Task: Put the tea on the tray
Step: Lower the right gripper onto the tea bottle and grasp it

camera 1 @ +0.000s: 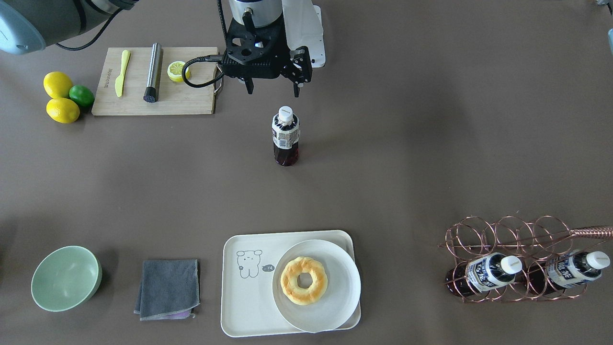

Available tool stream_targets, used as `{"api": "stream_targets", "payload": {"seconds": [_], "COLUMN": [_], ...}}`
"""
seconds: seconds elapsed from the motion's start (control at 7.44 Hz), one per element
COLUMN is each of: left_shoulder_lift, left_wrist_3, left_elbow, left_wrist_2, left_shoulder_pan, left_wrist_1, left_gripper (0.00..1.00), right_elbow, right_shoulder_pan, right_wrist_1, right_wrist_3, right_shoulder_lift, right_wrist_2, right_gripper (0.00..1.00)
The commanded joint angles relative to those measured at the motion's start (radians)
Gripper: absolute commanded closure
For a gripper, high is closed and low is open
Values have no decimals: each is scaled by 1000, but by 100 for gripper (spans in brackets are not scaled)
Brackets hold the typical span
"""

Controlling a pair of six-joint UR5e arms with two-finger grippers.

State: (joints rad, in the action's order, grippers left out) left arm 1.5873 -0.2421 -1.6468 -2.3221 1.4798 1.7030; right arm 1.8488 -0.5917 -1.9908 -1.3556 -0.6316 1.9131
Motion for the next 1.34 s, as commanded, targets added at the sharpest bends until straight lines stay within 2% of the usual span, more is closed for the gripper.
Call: {"api": "stream_targets", "payload": {"seconds": [0.0,0.13,0.27,0.4,0.67,0.94,1.07,1.21], "left_shoulder_lift": [-1,2,3,6,11,11,11,10], "left_wrist_3": [23,21,18,15,10,12,12,12], "left_elbow": [33,35,35,35,35,36,35,35], "left_wrist_2": [-62,-62,-62,-62,-62,-62,-62,-62], "left_shoulder_pan": [16,16,16,16,14,14,14,14], "left_wrist_1": [4,4,3,1,-2,1,3,4], "left_gripper": [3,3,3,3,3,3,3,3], "right_elbow": [-121,-160,-157,-151,-146,-145,-145,-146], "right_shoulder_pan": [44,44,44,44,44,44,44,44], "right_wrist_1": [154,185,181,166,129,122,122,122], "right_wrist_3": [-31,-22,-19,-19,-14,-5,-5,-5], "right_shoulder_lift": [4,4,4,1,1,-5,-5,-5], "right_wrist_2": [-88,-85,-59,-51,-42,-42,-43,-43], "right_gripper": [0,0,2,18,15,16,19,29]}}
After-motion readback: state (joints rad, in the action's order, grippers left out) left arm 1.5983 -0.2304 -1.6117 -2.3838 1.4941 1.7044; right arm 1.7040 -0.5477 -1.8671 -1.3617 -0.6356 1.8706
